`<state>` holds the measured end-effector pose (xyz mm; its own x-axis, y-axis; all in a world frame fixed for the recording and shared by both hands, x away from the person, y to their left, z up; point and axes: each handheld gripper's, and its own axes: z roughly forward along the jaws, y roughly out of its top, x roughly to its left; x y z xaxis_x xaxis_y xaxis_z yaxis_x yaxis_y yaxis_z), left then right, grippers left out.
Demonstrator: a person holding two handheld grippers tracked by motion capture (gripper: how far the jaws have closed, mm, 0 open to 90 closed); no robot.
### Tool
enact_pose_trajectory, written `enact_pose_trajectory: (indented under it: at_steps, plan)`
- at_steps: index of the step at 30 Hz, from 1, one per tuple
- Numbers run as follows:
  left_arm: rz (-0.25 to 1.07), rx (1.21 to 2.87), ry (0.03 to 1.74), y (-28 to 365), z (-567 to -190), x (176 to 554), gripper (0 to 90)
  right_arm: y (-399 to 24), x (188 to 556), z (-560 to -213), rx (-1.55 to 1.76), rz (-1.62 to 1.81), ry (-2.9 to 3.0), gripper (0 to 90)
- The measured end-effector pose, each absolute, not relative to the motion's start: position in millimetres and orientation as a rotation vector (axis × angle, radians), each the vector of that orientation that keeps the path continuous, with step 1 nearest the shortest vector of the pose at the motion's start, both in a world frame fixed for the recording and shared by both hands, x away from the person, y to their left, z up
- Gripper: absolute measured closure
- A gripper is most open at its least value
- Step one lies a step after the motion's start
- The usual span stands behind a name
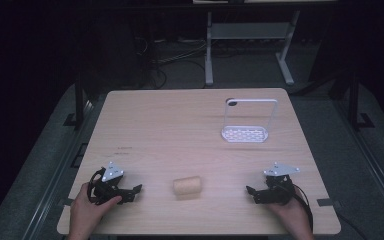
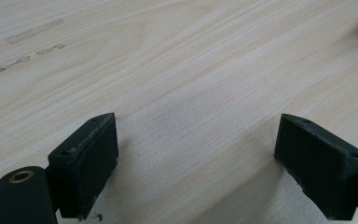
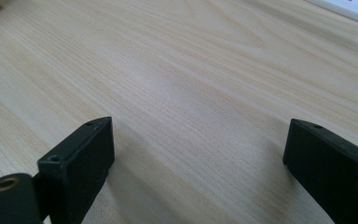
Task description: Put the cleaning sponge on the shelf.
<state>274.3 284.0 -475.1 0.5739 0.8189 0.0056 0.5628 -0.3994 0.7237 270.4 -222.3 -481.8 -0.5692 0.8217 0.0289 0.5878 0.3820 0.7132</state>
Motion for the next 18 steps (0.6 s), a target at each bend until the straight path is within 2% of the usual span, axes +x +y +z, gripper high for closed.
enact_pose_trajectory:
  at_steps: [18]
  plan:
    - [0.477, 2.115, 1.098, 284.0, -475.1, 274.3, 12.9, -223.4, 270.5, -481.9, 1.219, 1.001, 2.326, 8.3]
